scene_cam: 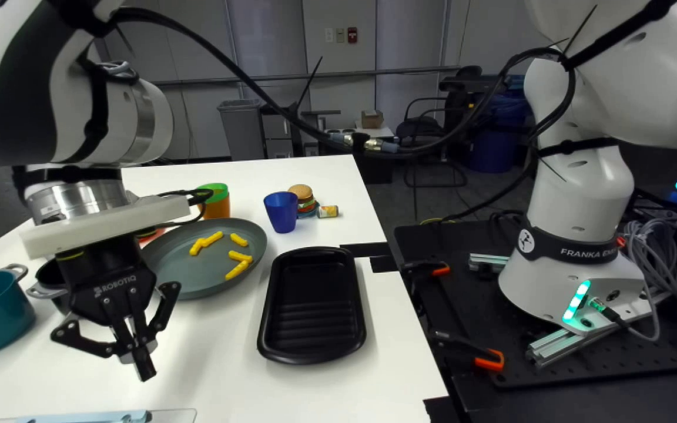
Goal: Close the oven door
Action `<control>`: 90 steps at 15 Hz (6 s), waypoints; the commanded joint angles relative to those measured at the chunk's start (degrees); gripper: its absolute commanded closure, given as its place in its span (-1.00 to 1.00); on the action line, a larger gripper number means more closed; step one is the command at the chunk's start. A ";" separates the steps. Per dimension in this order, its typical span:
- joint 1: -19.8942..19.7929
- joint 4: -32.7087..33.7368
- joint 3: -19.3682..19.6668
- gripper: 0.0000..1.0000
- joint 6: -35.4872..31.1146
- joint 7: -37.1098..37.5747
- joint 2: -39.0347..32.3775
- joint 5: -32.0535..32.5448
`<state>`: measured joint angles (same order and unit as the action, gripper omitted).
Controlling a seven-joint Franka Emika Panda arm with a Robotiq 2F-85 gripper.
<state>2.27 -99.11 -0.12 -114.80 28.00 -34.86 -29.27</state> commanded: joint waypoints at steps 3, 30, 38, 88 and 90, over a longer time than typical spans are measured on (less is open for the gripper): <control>-0.87 0.18 -1.21 1.00 0.36 3.51 -1.85 -5.69; -2.87 -2.81 -1.73 1.00 4.90 5.81 2.55 -17.68; -0.93 -0.63 -1.68 1.00 8.96 6.42 7.99 -19.25; -0.04 -7.23 -0.73 0.85 36.29 0.79 37.40 30.80; -0.08 -7.59 -0.77 0.52 36.31 0.79 37.89 30.76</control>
<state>2.95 -106.83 -0.15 -78.60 28.83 3.07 1.52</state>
